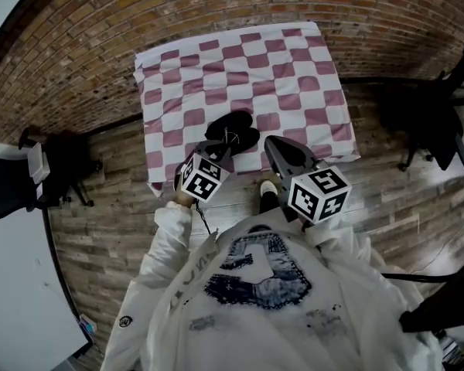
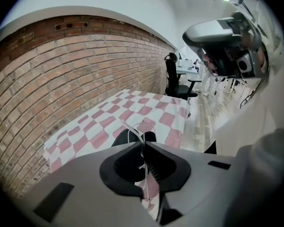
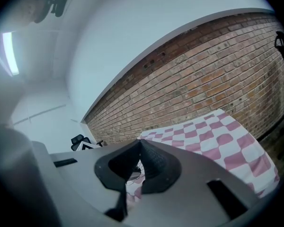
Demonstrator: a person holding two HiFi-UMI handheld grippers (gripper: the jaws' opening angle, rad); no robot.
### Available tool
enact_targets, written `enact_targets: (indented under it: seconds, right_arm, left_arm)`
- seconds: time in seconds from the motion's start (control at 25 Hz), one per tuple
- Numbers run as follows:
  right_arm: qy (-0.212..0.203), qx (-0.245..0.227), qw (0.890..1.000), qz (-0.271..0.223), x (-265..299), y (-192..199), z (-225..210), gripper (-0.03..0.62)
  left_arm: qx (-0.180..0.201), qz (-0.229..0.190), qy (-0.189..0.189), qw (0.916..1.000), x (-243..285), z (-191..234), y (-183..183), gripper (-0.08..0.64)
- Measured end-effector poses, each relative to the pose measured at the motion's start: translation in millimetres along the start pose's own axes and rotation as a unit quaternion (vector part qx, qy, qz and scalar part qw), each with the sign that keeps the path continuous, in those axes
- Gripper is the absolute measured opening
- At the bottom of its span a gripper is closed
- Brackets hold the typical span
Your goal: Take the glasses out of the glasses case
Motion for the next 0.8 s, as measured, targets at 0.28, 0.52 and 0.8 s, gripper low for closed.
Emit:
enact_targets:
  seconds: [0.28, 0.52, 0.8]
  right_arm:
    - [0.003, -0.012, 1.000, -0.006, -21, 13, 34, 0.014]
    - [0.009, -0.021, 1.000, -0.019, -43, 25, 63, 0.014]
    - [0.011, -0.041, 0.998, -0.045, -66, 30, 98, 0.014]
  left_arm:
    - [-0.020, -0.056, -0.022, 0.9980, -51, -12, -14, 0.037]
    - [-0.027, -0.099, -0.049, 0.9935, -97, -29, -25, 0.037]
    - [-0.035, -0.142, -0.069, 0.9869, -154, -53, -33, 0.037]
Point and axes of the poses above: the fingertips, and each gripper's own axes: x forward along the fingers, z to its left, y out of its underside, the point moved 2 cm from there along -x, backward along the fingers, and after that the axes turned 11 degrees about -z, right-handed, at the moved point
